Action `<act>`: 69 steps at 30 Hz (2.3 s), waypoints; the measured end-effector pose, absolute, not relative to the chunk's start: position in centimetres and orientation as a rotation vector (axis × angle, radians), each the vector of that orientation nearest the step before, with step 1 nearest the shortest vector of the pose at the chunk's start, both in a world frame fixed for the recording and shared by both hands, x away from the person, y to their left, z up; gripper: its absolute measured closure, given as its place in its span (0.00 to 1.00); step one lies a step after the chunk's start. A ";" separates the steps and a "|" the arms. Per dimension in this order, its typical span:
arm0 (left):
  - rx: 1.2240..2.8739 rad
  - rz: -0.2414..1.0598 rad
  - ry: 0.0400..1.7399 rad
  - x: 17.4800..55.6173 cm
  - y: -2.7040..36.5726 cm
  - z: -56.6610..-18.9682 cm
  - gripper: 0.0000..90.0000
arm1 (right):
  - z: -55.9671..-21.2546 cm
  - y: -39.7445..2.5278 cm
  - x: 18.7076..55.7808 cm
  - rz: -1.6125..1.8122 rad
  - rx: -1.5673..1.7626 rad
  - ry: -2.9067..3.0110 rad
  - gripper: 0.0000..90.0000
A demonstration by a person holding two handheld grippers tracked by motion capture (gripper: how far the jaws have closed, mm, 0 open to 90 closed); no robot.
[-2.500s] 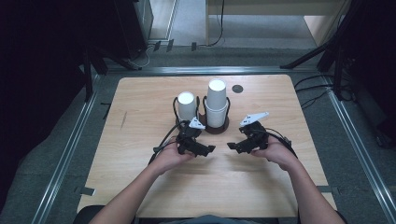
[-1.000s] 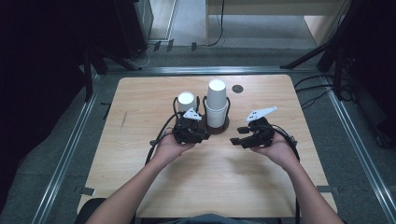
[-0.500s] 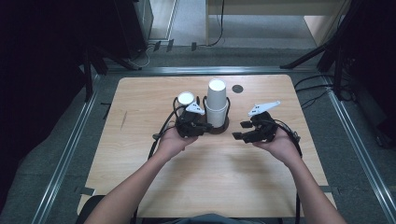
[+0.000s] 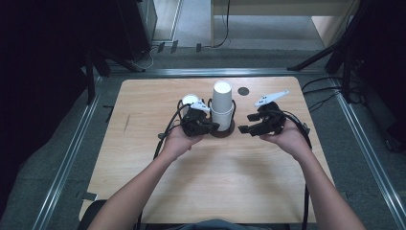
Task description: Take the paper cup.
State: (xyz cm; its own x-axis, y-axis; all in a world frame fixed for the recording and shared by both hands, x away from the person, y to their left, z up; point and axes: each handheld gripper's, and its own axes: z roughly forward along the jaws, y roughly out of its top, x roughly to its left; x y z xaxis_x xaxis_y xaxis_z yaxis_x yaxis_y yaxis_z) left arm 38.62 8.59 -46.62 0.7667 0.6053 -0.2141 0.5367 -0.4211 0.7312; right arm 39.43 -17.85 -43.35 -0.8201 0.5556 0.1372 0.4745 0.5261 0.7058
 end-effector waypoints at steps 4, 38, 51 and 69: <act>2.117 0.097 0.855 39.0 8.4 -46.4 1.00 | -42.4 -17.7 39.8 1.174 0.891 2.645 0.38; 2.057 0.106 0.895 41.0 8.2 -45.8 0.99 | -36.8 -13.1 45.6 1.175 0.815 2.664 0.26; 2.049 0.108 0.902 40.8 8.4 -45.8 0.97 | -36.3 -10.3 46.6 1.088 0.769 2.697 0.24; 2.045 0.110 0.900 40.9 8.4 -45.9 0.96 | -36.3 -9.0 47.4 0.989 0.791 2.730 0.35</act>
